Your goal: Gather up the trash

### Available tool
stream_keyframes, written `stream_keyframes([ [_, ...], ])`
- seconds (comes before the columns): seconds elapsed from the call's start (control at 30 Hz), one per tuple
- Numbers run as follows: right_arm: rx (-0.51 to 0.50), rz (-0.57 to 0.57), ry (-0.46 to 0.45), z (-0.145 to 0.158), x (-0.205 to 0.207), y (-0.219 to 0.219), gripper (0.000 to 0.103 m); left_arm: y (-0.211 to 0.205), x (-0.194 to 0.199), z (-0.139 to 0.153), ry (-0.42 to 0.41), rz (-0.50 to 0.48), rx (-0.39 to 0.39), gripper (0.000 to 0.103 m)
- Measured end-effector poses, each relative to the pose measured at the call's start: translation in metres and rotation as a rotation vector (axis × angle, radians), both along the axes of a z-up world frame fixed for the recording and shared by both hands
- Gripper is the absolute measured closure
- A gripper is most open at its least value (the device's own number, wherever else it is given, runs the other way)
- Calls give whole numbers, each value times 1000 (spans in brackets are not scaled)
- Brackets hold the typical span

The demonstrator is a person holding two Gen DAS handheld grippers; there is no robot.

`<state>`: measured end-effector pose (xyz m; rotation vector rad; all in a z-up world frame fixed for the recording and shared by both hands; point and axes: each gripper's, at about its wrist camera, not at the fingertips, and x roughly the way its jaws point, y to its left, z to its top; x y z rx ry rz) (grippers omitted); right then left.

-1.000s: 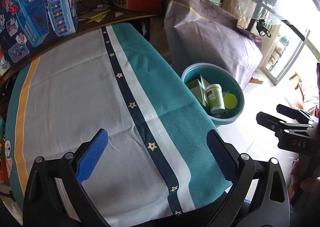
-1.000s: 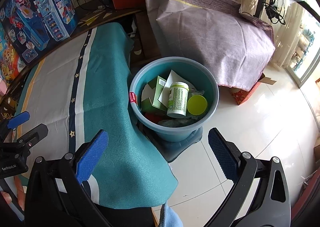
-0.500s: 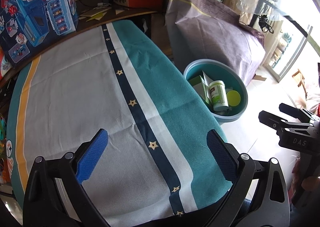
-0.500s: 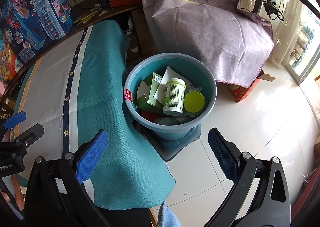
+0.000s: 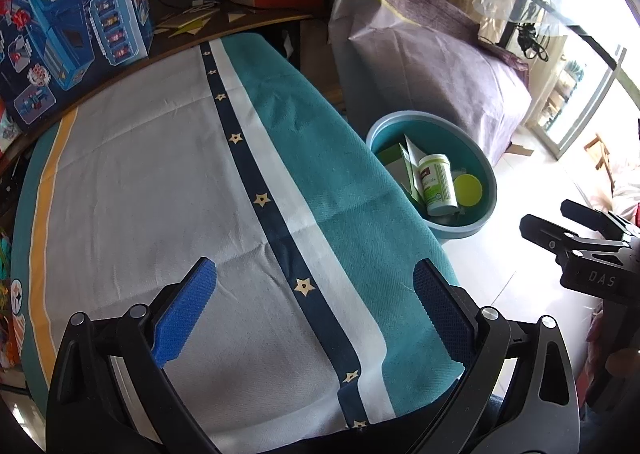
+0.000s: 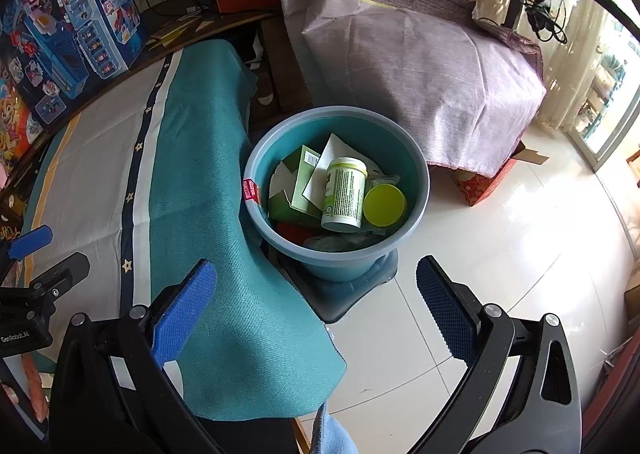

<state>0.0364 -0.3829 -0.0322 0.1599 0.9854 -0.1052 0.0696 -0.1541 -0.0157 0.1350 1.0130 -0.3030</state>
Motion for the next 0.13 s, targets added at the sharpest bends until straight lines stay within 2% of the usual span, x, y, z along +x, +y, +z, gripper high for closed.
stream_keyframes([
  [0.13, -1, -2, -5, 3, 0, -4, 7, -1, 1, -1, 4, -5, 5, 4],
])
